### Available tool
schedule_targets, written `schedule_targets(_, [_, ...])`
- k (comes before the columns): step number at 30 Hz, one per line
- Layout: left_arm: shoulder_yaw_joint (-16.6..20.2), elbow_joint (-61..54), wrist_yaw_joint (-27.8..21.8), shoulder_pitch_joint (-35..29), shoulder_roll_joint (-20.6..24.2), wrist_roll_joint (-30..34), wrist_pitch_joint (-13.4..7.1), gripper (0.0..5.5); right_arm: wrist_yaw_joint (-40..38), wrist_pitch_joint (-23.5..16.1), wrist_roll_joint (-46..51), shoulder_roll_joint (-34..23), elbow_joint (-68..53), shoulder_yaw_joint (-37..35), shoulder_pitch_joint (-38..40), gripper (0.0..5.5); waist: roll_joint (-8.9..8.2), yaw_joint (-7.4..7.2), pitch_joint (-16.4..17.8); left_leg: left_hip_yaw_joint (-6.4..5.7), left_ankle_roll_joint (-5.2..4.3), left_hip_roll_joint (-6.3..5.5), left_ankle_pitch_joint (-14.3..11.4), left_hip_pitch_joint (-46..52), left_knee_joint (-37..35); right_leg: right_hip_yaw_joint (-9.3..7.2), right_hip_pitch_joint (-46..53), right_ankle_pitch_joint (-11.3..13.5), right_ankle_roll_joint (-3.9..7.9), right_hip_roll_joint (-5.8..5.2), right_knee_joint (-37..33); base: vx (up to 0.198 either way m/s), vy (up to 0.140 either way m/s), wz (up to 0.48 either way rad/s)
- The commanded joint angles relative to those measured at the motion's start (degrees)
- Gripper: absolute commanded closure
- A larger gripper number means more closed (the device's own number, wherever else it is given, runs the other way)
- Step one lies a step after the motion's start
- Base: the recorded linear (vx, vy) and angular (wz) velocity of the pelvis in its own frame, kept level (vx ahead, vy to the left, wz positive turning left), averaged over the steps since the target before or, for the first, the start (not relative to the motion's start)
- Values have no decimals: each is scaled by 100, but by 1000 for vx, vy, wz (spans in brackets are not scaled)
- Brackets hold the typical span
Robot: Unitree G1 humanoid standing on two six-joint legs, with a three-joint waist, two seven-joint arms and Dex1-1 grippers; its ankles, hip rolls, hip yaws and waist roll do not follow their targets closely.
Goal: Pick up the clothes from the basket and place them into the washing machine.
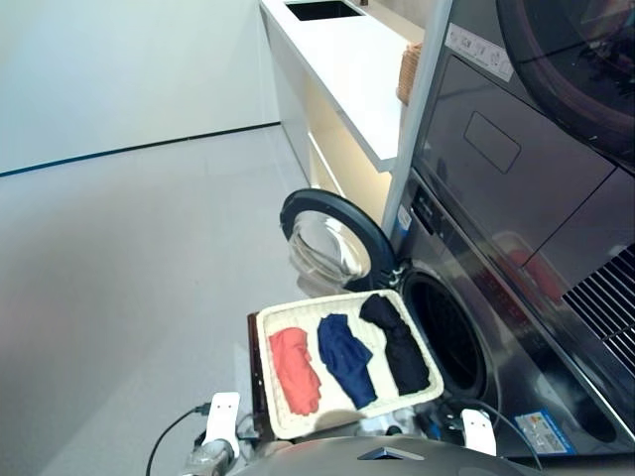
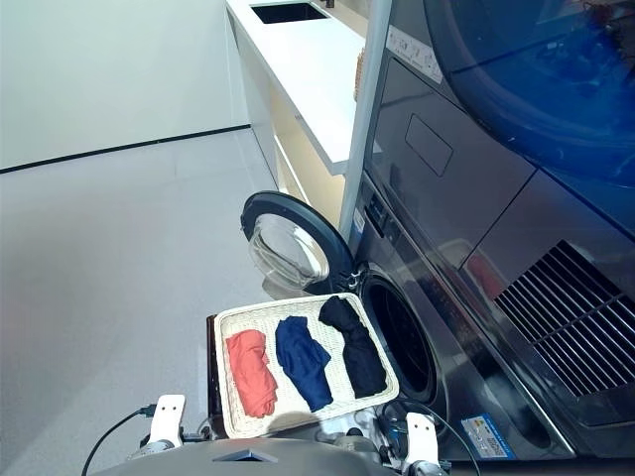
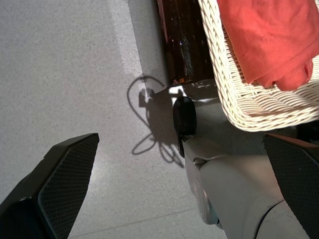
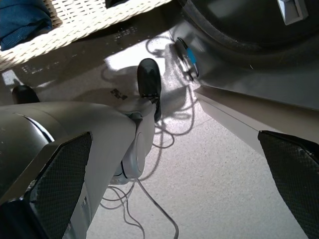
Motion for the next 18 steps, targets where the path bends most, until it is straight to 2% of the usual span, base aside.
schedule_targets(1, [-52, 387, -61, -437, -73, 125, 42, 0, 35, -47, -178, -130, -144, 66, -505, 0, 81, 54, 475, 311, -134, 99, -363, 429, 34, -161, 248, -253, 130, -60, 62, 0, 0, 0])
schedule_targets(5, [-68, 372, -96, -427, -42, 172, 56, 0, 60, -31, -176, -165, -197, 77, -488, 0, 89, 45, 465, 326, -134, 102, -356, 430, 34, -158, 242, -254, 129, -60, 68, 0, 0, 0])
schedule_targets(12, [-227, 128, 91, -531, 18, 276, -56, 0, -85, -97, -249, -222, -323, 67, -505, 0, 99, 14, 527, 305, -133, 124, -333, 417, 34, -155, 189, -314, 103, -31, 209, 0, 0, 0])
schedule_targets(18, [-354, -586, 447, -738, -142, -315, -224, 0, -420, -257, -197, -198, -762, 60, -603, 0, 151, 7, 633, 268, -130, 120, -301, 403, 34, -188, 162, -349, 101, -27, 285, 0, 0, 0])
